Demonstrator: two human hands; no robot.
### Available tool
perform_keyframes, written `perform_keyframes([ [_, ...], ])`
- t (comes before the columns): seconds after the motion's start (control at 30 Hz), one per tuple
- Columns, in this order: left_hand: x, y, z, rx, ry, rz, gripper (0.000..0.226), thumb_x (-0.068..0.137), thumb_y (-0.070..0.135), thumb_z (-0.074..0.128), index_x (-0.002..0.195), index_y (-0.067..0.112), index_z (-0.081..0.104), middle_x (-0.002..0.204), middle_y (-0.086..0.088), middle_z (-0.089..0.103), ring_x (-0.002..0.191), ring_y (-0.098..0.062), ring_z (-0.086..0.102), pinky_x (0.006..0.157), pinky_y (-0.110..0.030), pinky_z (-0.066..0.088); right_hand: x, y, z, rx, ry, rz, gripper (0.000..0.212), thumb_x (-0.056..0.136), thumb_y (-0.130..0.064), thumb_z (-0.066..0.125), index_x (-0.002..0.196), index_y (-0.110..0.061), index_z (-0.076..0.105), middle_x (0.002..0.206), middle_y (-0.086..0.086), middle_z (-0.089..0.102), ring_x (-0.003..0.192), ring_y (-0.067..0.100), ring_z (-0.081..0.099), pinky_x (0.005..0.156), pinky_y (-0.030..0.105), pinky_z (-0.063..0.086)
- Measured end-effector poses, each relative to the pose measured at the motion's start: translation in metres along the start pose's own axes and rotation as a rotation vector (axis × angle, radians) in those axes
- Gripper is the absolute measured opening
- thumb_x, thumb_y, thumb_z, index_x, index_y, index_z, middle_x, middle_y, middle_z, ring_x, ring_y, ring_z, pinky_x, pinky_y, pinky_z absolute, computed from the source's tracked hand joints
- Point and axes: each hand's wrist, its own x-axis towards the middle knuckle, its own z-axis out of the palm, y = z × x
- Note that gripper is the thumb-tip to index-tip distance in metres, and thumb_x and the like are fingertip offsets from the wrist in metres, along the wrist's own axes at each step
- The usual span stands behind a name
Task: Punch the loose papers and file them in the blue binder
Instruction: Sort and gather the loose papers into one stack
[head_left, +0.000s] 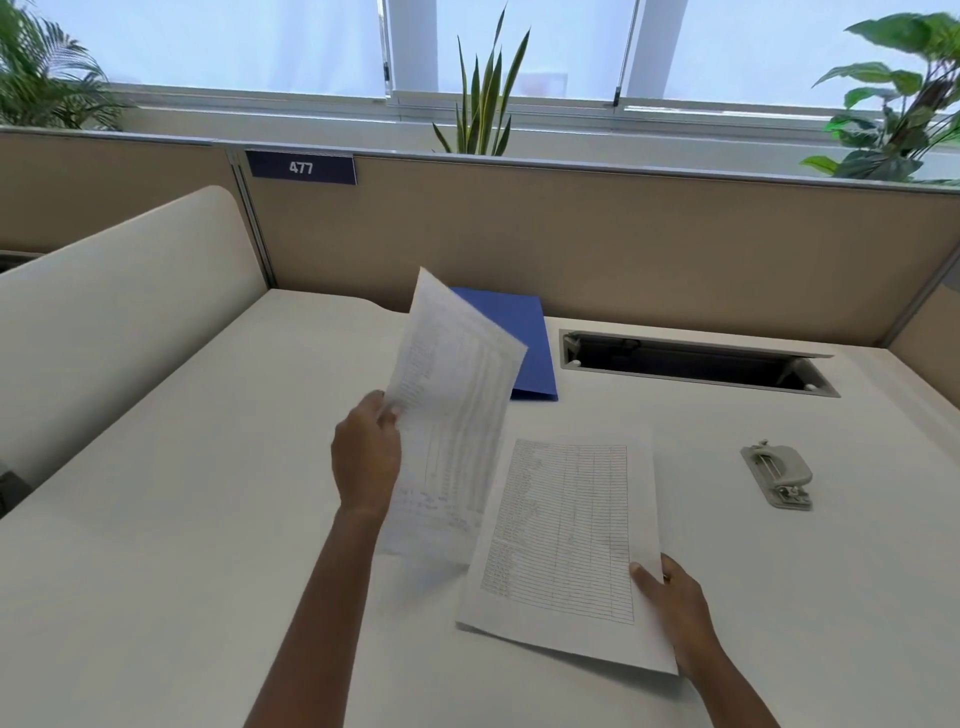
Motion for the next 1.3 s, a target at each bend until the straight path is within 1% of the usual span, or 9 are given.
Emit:
perform_keyframes([
  [0.07,0.005,0.016,-0.013,-0.039,0.096,0.102,0.016,0.094,0.008,0.048,0.079,0.003,0.053,0.077,-0.014,0.06,0.066,-0.024,0.05,0.049,-0.021,0.03,-0.001,-0.001,-0.001,0.006,-0.008,-0.008,0.027,0.091,-0.01,0.055,0.116,-0.002,0.06,0.098,0.01,0.064,0.089,0.026,0.06,0.08,0.03,0.045],
  [0.17,0.013,0.028,-0.023,-0.197,0.1,0.124,0.017,0.095,0.014,0.048,0.08,0.008,0.052,0.072,-0.003,0.054,0.059,-0.014,0.047,0.049,-0.016,0.032,-0.002,-0.003,-0.002,0.043,-0.016,-0.003,0.024,0.091,-0.009,0.056,0.113,-0.003,0.061,0.098,0.011,0.064,0.087,0.026,0.061,0.079,0.03,0.045],
  [0.33,0.01,0.011,0.005,-0.595,-0.222,-0.187,0.013,0.091,0.006,0.052,0.079,0.009,0.057,0.084,-0.013,0.059,0.076,-0.022,0.053,0.07,-0.034,0.045,-0.003,-0.007,-0.005,0.144,-0.058,0.054,0.02,0.09,-0.009,0.058,0.11,-0.008,0.061,0.099,0.011,0.065,0.076,0.014,0.061,0.06,0.023,0.046],
  [0.6,-0.052,-0.033,0.088,-0.161,-0.544,-0.279,0.006,0.091,0.011,0.052,0.086,0.007,0.054,0.092,-0.011,0.059,0.083,-0.02,0.055,0.072,-0.027,0.041,0.002,-0.01,-0.012,0.164,-0.17,0.108,0.032,0.087,-0.023,0.063,0.115,-0.009,0.063,0.104,0.009,0.071,0.088,0.025,0.068,0.069,0.031,0.054],
  [0.7,-0.063,-0.038,0.099,-0.059,-0.55,-0.274,0.022,0.091,0.016,0.053,0.105,0.0,0.057,0.11,-0.014,0.061,0.1,-0.027,0.059,0.088,-0.033,0.047,0.003,-0.011,-0.016,0.206,-0.197,0.13,0.028,0.086,-0.025,0.063,0.11,-0.01,0.064,0.095,0.008,0.075,0.081,0.024,0.072,0.063,0.03,0.055],
  [0.83,-0.066,-0.036,0.102,-0.146,-0.533,-0.339,0.038,0.093,0.024,0.052,0.123,0.001,0.052,0.123,-0.016,0.059,0.111,-0.03,0.058,0.097,-0.037,0.047,0.006,-0.009,-0.019,0.274,-0.247,0.149,0.024,0.087,-0.023,0.062,0.108,-0.012,0.065,0.088,0.008,0.077,0.074,0.024,0.074,0.056,0.028,0.055],
  [0.97,-0.065,-0.032,0.101,-0.565,-0.665,-0.564,0.031,0.091,0.015,0.057,0.118,-0.001,0.057,0.12,-0.021,0.063,0.093,-0.028,0.064,0.076,-0.031,0.056,0.006,-0.012,-0.018,0.318,-0.284,0.11,0.021,0.092,-0.018,0.054,0.11,-0.013,0.064,0.082,0.003,0.078,0.072,0.017,0.074,0.055,0.025,0.057],
  [1.13,-0.061,-0.02,0.098,-0.596,-0.539,-0.372,0.027,0.092,0.008,0.052,0.118,0.003,0.059,0.118,-0.018,0.064,0.095,-0.028,0.064,0.084,-0.038,0.055,0.007,-0.032,-0.015,0.269,-0.256,0.022,0.054,0.095,-0.049,0.026,0.13,-0.017,0.052,0.12,0.005,0.062,0.113,0.027,0.06,0.1,0.044,0.046],
  [1.3,-0.045,0.008,0.083,-0.848,-0.454,-0.196,0.014,0.09,0.006,0.055,0.099,0.013,0.062,0.098,-0.004,0.068,0.077,-0.011,0.069,0.063,-0.019,0.059,0.008,-0.07,-0.015,0.236,-0.112,-0.3,0.015,0.093,-0.021,0.049,0.1,-0.029,0.059,0.107,0.002,0.067,0.09,0.007,0.064,0.066,0.016,0.058],
])
